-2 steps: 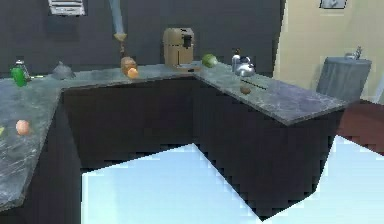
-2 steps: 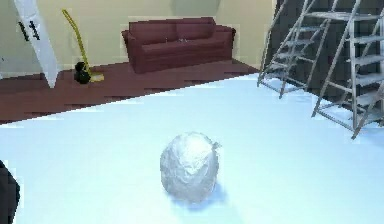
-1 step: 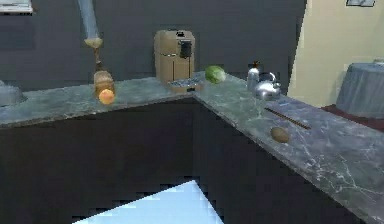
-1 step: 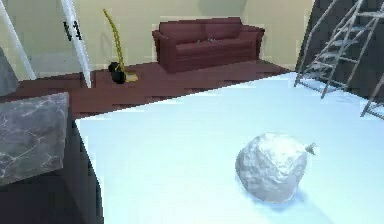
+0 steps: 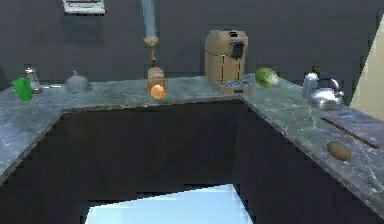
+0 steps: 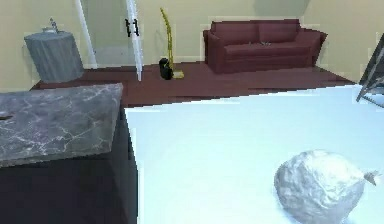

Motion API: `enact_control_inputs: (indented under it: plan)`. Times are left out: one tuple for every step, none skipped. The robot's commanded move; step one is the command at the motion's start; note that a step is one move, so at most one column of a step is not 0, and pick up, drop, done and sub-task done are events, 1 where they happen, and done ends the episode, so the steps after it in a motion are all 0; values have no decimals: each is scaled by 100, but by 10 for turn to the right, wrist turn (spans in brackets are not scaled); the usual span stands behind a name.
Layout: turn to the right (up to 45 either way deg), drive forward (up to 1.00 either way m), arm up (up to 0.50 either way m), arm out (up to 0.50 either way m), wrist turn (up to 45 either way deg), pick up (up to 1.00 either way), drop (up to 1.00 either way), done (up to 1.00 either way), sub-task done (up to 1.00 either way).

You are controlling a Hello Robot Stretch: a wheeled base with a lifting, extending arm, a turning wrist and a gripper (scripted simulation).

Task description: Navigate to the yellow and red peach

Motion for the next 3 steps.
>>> enact_control_inputs:
  plan:
    - [0,70,0,0,0,0,0,0,0]
    - [-180,0,0,0,0,0,0,0,0]
    - [0,0,0,0,0,0,0,100,0]
